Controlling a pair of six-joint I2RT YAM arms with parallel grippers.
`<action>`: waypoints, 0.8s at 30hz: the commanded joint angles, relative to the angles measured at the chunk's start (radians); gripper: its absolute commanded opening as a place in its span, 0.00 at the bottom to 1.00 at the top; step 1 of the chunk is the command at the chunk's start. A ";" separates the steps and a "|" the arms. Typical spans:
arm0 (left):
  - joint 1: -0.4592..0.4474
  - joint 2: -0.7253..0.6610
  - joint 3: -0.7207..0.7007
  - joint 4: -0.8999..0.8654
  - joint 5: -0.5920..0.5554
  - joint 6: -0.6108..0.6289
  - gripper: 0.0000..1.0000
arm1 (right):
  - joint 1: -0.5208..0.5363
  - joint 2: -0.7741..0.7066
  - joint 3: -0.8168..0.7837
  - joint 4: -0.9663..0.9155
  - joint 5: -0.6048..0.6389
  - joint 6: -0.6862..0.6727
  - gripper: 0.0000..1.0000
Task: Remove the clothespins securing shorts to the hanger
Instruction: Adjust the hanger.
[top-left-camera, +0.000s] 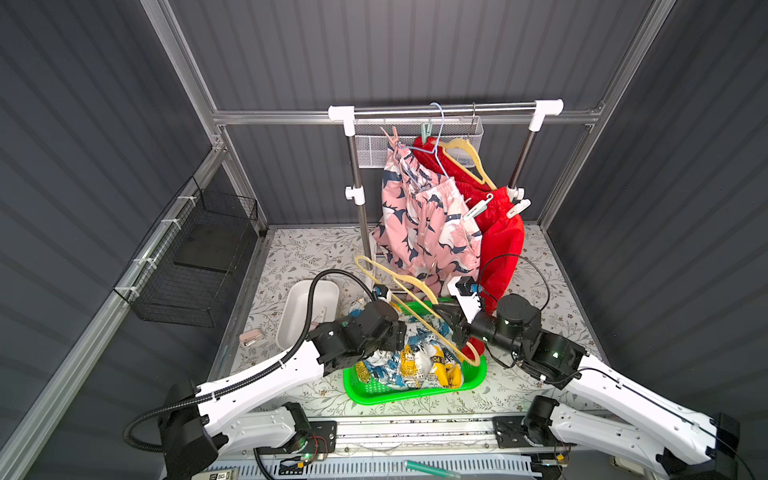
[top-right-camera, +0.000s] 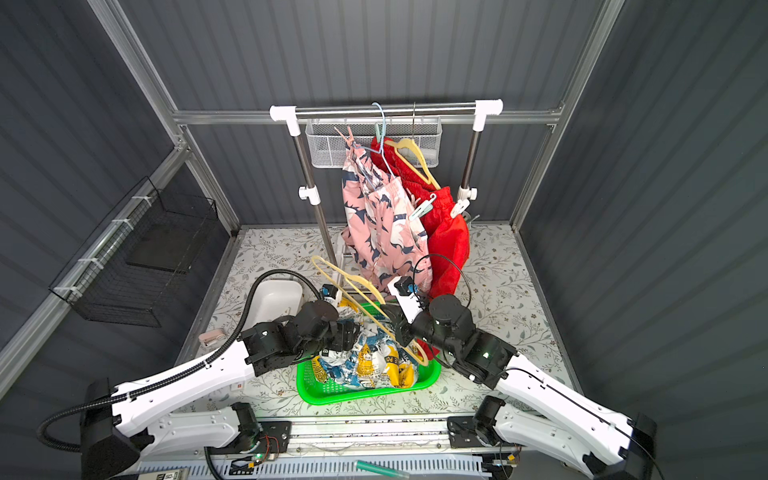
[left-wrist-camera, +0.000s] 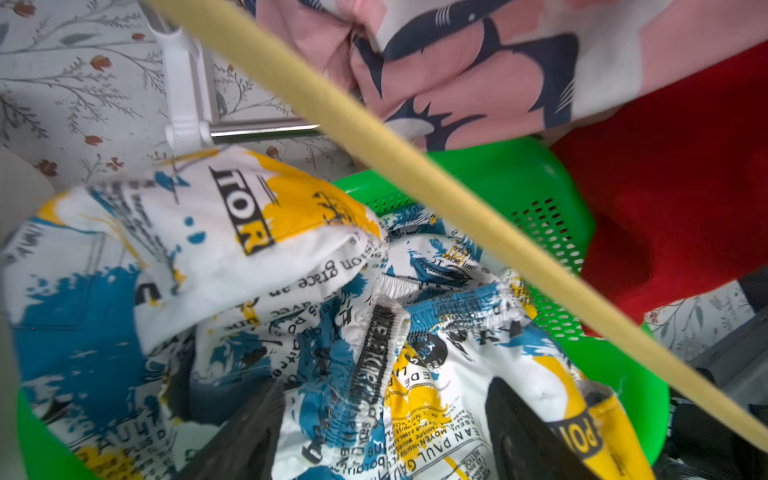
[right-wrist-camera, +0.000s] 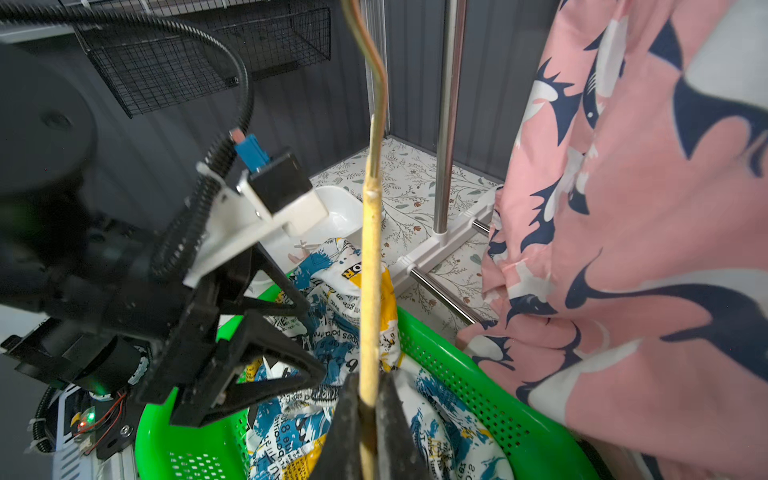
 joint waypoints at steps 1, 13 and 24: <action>-0.004 -0.024 0.101 -0.080 -0.037 0.035 0.76 | -0.004 0.011 -0.006 0.009 -0.017 -0.024 0.00; -0.003 0.076 0.481 -0.295 -0.155 0.126 0.73 | 0.004 0.071 -0.052 0.050 0.008 -0.081 0.00; -0.003 0.184 0.704 -0.494 -0.176 0.069 0.73 | 0.056 0.143 -0.037 0.113 0.157 -0.195 0.00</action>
